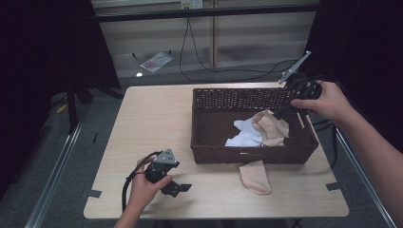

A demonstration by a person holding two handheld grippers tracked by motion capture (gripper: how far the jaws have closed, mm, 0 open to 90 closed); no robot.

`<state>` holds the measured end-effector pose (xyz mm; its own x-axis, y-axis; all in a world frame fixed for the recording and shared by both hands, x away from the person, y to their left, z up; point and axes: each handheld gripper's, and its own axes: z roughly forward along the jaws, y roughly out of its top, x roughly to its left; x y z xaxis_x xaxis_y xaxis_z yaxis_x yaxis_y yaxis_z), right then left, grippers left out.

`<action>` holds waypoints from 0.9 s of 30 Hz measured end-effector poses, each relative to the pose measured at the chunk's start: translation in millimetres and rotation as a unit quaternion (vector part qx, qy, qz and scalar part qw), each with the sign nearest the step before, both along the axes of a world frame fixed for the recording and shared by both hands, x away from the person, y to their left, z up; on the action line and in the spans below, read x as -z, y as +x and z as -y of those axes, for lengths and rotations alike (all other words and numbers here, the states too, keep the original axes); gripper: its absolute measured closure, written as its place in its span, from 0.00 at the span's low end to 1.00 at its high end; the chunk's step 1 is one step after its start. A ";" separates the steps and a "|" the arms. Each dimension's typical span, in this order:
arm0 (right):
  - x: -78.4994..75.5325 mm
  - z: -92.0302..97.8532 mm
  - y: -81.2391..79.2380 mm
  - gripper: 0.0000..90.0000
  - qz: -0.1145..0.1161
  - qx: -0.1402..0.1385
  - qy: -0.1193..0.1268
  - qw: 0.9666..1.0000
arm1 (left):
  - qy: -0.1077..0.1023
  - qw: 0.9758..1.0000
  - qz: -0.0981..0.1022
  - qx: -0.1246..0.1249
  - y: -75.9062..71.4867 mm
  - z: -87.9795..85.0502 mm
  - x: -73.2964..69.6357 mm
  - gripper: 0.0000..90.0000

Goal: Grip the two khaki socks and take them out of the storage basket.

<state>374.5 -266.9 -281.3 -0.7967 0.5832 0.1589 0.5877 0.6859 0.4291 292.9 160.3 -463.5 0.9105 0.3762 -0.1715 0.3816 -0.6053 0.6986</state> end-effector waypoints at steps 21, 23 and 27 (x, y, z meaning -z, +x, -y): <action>-17.9 -18.6 -27.4 0.98 -0.006 -0.089 0.019 0.996 | 0.004 1.000 -0.005 -0.003 -0.6 -1.9 1.3 0.03; -19.2 -20.6 -30.1 0.98 -0.008 -0.097 0.024 0.995 | 0.002 1.000 -0.006 -0.001 -0.4 -1.4 1.5 0.03; -20.9 -24.9 -34.4 0.98 -0.013 -0.108 0.023 0.994 | 0.008 1.000 -0.007 0.000 0.0 -0.6 1.7 0.03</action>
<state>340.1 -242.1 -260.4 -0.8977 0.3910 0.2030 0.4402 0.7773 0.4494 292.9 160.8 -465.2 0.9084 0.3786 -0.1777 0.3907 -0.6168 0.6833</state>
